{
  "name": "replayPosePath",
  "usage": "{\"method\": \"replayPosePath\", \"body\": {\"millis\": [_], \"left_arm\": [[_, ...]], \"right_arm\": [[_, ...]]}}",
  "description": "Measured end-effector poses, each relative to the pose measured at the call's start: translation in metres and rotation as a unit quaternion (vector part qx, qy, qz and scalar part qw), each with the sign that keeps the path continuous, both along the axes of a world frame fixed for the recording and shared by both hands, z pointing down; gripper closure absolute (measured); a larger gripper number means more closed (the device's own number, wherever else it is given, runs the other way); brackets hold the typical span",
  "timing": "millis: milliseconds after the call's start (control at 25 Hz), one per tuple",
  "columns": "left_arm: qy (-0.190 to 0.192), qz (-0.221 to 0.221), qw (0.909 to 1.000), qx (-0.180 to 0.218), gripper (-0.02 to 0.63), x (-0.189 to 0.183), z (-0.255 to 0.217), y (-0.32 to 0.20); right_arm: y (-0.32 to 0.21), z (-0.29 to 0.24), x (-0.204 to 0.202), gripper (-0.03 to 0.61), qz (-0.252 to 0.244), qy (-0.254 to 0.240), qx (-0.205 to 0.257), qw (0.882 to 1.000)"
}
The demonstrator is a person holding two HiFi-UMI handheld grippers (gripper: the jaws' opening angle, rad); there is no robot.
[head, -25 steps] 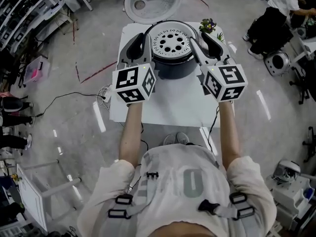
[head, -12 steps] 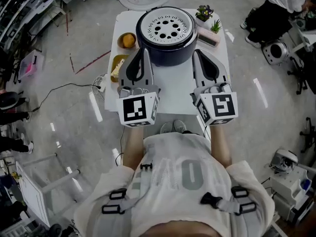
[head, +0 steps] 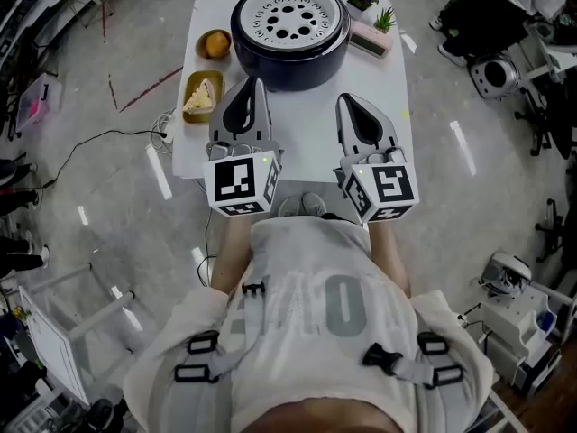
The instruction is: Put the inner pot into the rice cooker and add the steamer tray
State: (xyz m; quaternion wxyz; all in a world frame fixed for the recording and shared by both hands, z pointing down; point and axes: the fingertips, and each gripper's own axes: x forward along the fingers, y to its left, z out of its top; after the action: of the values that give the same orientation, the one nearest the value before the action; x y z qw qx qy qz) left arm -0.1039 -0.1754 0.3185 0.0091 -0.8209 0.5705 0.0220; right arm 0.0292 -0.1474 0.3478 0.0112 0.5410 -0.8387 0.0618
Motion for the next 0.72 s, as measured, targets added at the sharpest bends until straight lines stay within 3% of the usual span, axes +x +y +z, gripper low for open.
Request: {"method": "replayPosePath", "body": {"millis": [720], "left_arm": [[0.009,0.023,0.9991,-0.033,0.592,0.016,0.009,-0.007]], "right_arm": [[-0.005,-0.003,0.0,0.574,-0.001,0.003,0.001,1.0]]}}
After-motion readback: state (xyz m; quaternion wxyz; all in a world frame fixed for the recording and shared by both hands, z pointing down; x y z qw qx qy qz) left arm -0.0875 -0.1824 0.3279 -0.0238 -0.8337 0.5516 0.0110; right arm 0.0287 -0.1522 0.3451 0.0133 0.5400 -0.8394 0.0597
